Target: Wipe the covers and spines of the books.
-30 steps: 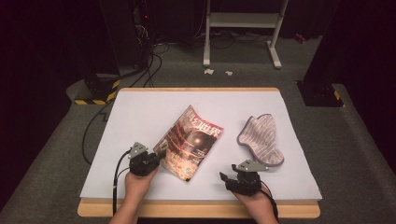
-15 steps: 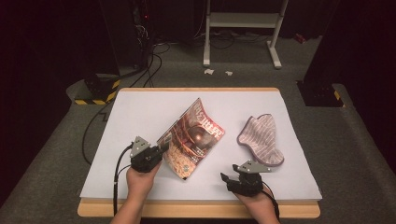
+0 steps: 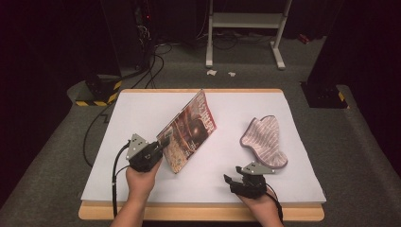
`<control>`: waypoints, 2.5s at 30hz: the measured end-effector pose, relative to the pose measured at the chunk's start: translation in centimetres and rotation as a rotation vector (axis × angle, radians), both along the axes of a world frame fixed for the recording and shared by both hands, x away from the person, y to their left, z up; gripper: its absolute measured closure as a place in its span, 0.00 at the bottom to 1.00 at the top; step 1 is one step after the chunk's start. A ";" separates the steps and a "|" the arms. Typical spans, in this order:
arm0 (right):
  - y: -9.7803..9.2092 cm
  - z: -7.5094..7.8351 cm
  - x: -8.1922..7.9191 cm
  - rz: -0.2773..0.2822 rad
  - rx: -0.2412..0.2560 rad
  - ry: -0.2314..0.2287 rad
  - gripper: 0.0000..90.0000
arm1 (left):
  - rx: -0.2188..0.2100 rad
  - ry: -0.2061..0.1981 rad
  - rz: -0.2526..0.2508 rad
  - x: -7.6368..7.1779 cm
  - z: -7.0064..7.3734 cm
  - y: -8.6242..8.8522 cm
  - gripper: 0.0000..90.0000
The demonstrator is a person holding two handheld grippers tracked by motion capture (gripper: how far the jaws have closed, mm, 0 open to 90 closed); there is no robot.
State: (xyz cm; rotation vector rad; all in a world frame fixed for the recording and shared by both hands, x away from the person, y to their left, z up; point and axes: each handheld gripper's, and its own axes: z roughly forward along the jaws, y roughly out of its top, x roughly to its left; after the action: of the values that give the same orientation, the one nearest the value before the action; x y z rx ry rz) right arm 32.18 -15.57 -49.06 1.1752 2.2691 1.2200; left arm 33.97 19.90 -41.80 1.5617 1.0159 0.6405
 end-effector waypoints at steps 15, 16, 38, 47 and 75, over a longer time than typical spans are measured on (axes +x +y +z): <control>0.0 -0.2 0.2 -0.008 -0.001 0.014 0.44 | -0.003 -0.054 0.083 0.1 1.7 3.6 0.94; 0.0 -0.2 0.2 -0.008 -0.001 0.014 0.44 | -0.004 -0.058 0.090 0.1 1.9 3.8 0.94; 0.5 -0.5 0.3 0.001 -0.005 0.027 0.44 | 0.097 -0.102 0.047 -1.0 0.7 1.7 0.94; 0.5 -0.6 0.3 0.005 -0.005 0.031 0.44 | 0.087 -0.066 -0.036 -0.9 -0.3 -0.8 0.94; 1.2 -1.0 0.3 0.032 -0.019 0.035 0.47 | 0.101 0.081 -0.241 -1.4 -5.9 -5.3 0.93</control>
State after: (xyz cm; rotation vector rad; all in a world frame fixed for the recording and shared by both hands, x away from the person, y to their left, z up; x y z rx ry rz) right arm 32.49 -14.42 -50.02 1.1668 2.3289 1.1960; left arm 32.61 14.62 -47.74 1.7782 0.8472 0.4700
